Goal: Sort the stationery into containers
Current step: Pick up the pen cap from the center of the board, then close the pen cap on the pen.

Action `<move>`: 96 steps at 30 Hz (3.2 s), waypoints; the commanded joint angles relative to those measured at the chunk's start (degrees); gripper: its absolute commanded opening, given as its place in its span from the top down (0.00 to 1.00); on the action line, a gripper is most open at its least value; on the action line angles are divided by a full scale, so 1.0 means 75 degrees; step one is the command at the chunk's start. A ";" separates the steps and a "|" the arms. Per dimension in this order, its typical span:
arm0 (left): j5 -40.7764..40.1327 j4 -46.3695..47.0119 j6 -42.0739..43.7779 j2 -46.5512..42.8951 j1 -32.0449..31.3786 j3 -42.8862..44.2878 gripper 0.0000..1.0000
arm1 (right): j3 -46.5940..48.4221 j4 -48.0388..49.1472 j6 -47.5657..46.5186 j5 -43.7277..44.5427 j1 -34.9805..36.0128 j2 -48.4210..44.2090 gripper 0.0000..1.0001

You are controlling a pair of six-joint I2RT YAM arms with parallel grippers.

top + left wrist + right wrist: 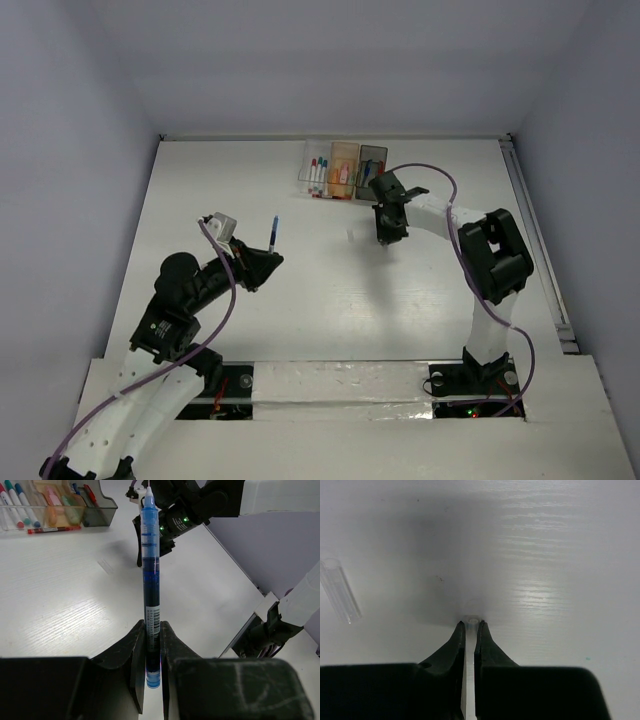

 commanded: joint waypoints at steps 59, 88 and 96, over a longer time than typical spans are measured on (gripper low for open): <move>0.1290 0.1034 -0.0257 0.0364 0.0423 -0.0139 1.00 | -0.2256 1.0856 0.2931 -0.2044 0.3208 -0.3661 1.00; 0.1267 0.0999 -0.0245 0.0457 0.0423 -0.0127 1.00 | -0.2701 1.1208 0.3083 -0.1927 0.3208 -0.3919 1.00; 0.1208 0.0999 -0.0245 0.0399 0.0423 -0.0127 1.00 | -0.2772 1.1243 0.3142 -0.1939 0.3349 -0.3802 1.00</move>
